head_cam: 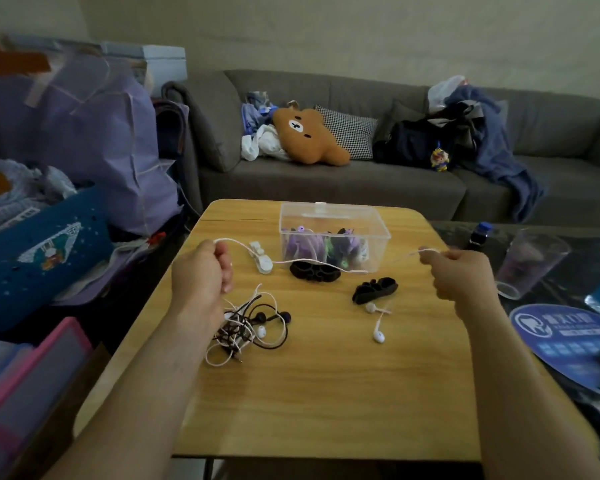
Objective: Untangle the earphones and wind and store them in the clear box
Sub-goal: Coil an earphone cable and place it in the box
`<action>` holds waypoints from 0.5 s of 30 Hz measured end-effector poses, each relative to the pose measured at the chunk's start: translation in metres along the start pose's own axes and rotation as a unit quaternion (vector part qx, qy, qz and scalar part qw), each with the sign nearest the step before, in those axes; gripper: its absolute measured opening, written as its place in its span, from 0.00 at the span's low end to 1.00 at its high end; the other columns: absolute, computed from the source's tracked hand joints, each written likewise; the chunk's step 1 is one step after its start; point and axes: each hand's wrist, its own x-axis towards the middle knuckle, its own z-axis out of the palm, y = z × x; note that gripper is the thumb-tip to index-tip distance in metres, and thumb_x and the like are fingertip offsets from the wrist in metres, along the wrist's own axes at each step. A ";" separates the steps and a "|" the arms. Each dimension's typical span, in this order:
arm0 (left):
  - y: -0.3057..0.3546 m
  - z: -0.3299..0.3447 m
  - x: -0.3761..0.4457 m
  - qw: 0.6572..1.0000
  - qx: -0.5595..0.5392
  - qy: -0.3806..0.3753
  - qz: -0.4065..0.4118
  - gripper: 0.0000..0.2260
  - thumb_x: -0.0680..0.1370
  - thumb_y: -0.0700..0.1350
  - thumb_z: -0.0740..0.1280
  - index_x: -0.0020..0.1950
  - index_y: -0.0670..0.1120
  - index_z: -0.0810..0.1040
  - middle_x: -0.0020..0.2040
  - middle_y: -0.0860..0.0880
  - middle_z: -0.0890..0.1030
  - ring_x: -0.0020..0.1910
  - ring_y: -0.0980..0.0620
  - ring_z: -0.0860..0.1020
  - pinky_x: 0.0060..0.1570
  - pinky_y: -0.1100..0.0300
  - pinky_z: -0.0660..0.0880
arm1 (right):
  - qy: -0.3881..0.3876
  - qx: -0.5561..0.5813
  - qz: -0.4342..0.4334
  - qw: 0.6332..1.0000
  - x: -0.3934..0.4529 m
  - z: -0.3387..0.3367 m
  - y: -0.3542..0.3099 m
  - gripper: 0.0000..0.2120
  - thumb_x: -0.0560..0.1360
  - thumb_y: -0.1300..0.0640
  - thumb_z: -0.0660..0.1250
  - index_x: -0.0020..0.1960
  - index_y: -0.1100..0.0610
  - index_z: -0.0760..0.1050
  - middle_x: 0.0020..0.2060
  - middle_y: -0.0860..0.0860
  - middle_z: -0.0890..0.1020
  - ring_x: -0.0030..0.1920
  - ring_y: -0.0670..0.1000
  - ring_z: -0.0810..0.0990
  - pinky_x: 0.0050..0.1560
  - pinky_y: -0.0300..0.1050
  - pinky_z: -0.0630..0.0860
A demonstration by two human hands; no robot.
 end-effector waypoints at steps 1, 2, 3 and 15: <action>-0.001 0.002 -0.002 1.000 0.016 -0.018 -0.005 0.13 0.83 0.42 0.57 0.40 0.47 0.74 0.29 0.52 0.71 0.25 0.56 0.65 0.27 0.60 0.60 | -0.006 0.080 0.014 0.997 0.000 0.000 -0.001 0.10 0.79 0.53 0.69 0.52 0.60 0.80 0.38 0.54 0.80 0.37 0.51 0.79 0.39 0.46 0.76; -0.003 0.006 -0.004 0.999 0.032 -0.034 -0.006 0.13 0.83 0.42 0.58 0.40 0.46 0.74 0.29 0.52 0.71 0.25 0.56 0.66 0.28 0.60 0.60 | -0.007 0.158 0.020 0.987 -0.001 -0.001 -0.001 0.08 0.80 0.54 0.68 0.52 0.59 0.80 0.39 0.54 0.82 0.38 0.50 0.81 0.39 0.45 0.78; -0.003 0.007 -0.006 0.998 0.042 -0.040 -0.002 0.13 0.83 0.42 0.58 0.40 0.46 0.75 0.29 0.52 0.71 0.25 0.56 0.66 0.28 0.60 0.60 | -0.004 0.223 0.015 0.975 -0.002 0.000 -0.003 0.08 0.81 0.55 0.67 0.52 0.59 0.80 0.41 0.54 0.83 0.40 0.50 0.84 0.40 0.44 0.79; -0.024 0.031 -0.041 0.937 0.244 -0.221 0.113 0.19 0.81 0.41 0.58 0.29 0.48 0.69 0.29 0.45 0.63 0.27 0.51 0.59 0.30 0.56 0.56 | -0.048 -0.068 -0.084 0.993 0.004 0.010 0.005 0.33 0.76 0.73 0.59 0.78 0.52 0.63 0.71 0.54 0.70 0.57 0.53 0.80 0.40 0.43 0.77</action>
